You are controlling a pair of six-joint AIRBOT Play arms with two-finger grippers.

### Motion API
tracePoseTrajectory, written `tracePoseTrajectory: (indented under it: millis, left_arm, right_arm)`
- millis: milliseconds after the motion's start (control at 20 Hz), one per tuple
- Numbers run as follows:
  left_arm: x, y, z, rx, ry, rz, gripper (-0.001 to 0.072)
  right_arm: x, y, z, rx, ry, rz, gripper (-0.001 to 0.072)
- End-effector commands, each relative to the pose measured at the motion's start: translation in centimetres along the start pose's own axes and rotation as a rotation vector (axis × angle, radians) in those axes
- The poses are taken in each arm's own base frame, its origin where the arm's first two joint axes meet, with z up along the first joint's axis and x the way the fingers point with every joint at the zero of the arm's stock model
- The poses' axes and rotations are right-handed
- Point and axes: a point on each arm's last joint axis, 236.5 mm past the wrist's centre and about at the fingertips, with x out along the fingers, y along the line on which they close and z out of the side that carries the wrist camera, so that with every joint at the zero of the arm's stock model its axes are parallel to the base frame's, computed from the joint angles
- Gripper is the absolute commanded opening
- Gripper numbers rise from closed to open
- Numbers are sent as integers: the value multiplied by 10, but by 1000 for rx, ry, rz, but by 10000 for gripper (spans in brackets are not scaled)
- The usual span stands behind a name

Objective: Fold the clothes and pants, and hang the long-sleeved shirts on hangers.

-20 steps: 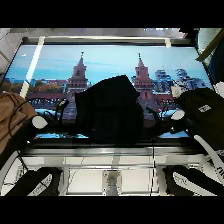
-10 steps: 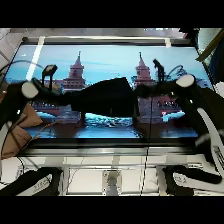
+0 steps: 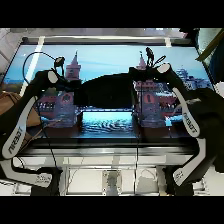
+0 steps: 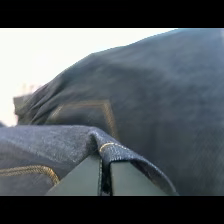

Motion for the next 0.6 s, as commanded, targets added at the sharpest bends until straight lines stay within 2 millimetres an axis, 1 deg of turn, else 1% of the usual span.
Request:
tracePoseTrajectory:
  millis: [0, 50, 100, 150, 200, 250, 300, 350, 400, 450, 500, 550]
  left_arm:
    - [20, -8, 19, -68, -82, -38, 315]
    - [18, -11, 24, -83, -101, -51, 679]
    - [15, -13, 30, -98, -126, -64, 699]
    - [10, -12, 37, -102, -149, -64, 700]
    - [2, -11, 42, -105, -168, -66, 700]
    - [-10, -11, 49, -105, -190, -69, 699]
    - [-25, -11, 57, -101, -219, -71, 699]
    - [-44, -11, 67, -91, -259, -72, 699]
    - [-63, -13, 75, -81, -297, -73, 699]
    - [-85, -15, 83, -68, -338, -75, 699]
    - [-104, -17, 89, -51, -369, -74, 698]
    - [-124, -20, 91, -3, -394, -70, 698]
  right_arm:
    - [28, -30, 11, 59, -60, -35, 11]
    - [28, -31, 12, 61, -66, -39, 11]
    - [28, -31, 14, 58, -70, -38, 37]
    - [26, -28, 17, 51, -71, -33, 212]
    - [21, -25, 23, 40, -70, -24, 447]
    - [16, -20, 27, 27, -61, -12, 471]
    - [9, -15, 29, 8, -38, 3, 471]
    - [1, -13, 29, -20, -4, 7, 471]
    - [-9, -15, 26, -57, 43, -2, 470]
    - [-20, -23, 21, -96, 97, -28, 470]
    - [-32, -37, 17, -127, 149, -70, 471]
    - [-42, -54, 14, -113, 180, -123, 471]
